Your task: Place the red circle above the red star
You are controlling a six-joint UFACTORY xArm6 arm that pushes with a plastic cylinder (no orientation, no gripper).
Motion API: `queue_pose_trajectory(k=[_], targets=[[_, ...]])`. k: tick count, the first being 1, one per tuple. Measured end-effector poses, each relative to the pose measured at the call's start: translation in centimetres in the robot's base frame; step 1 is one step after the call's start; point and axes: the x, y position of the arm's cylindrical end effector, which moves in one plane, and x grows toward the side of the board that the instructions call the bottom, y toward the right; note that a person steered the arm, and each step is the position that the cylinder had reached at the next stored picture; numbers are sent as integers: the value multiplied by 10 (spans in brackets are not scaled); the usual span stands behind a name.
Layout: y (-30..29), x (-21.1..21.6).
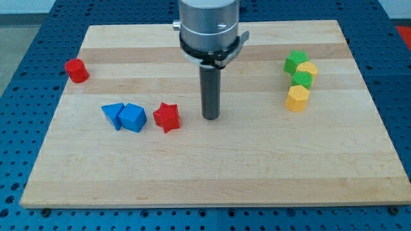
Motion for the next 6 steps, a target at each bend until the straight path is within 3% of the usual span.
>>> queue_pose_trajectory(k=[2,4,6], targets=[[-49,0],[-60,-2],[-85,-100]])
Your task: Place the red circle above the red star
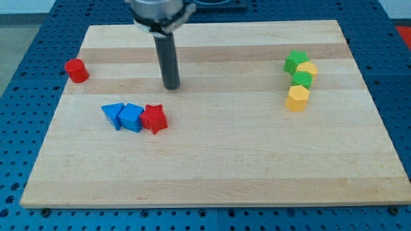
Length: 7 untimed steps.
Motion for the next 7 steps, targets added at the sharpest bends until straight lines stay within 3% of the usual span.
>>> queue_pose_trajectory(k=[2,3,4,6,7], targets=[[-115,-89],[-204,-91],[-204,-91],[-206,-13],[-206,-1]])
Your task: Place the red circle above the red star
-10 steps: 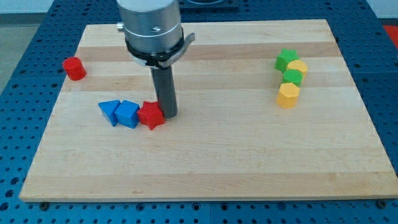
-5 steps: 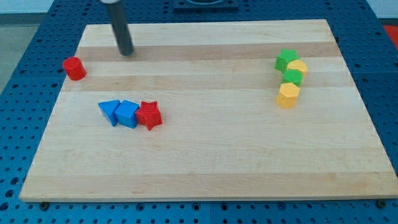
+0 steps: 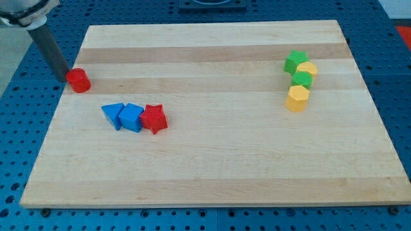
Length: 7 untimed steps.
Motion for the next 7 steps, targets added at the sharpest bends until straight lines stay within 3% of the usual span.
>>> queue_pose_trajectory(k=[3,5,7], targets=[[0,1],[76,11],[77,11]])
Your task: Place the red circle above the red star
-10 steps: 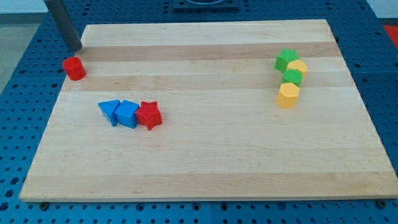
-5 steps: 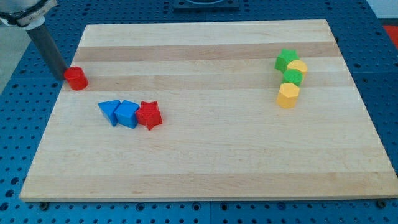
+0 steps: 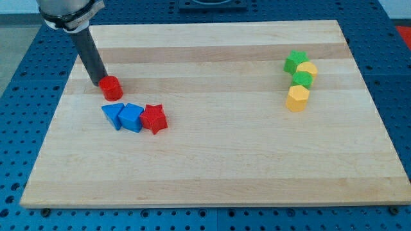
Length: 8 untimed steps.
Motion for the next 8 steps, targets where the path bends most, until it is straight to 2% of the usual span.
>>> queue_pose_trajectory(k=[1,3,4,6,8], targets=[[-5,-3],[-52,12],[-25,20],[70,20],[65,21]])
